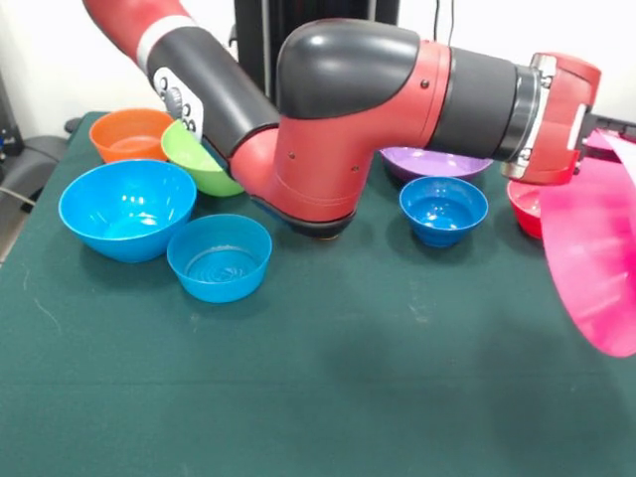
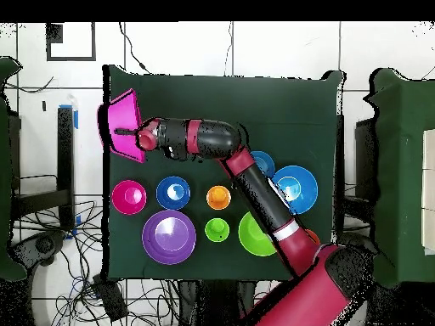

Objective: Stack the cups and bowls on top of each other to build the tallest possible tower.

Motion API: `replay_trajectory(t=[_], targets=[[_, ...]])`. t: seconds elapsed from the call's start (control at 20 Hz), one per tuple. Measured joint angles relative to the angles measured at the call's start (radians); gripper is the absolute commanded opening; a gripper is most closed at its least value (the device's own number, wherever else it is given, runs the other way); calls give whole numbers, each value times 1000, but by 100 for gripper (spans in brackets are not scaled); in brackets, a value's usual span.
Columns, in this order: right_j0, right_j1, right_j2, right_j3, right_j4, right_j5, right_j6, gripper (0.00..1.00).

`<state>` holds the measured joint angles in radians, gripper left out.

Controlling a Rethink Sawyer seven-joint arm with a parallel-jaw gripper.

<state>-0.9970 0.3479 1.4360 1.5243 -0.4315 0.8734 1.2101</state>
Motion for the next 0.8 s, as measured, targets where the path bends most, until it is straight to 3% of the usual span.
replay_trajectory(t=[0.8], targets=[[4, 16, -7, -133, 41, 312, -240, 0]])
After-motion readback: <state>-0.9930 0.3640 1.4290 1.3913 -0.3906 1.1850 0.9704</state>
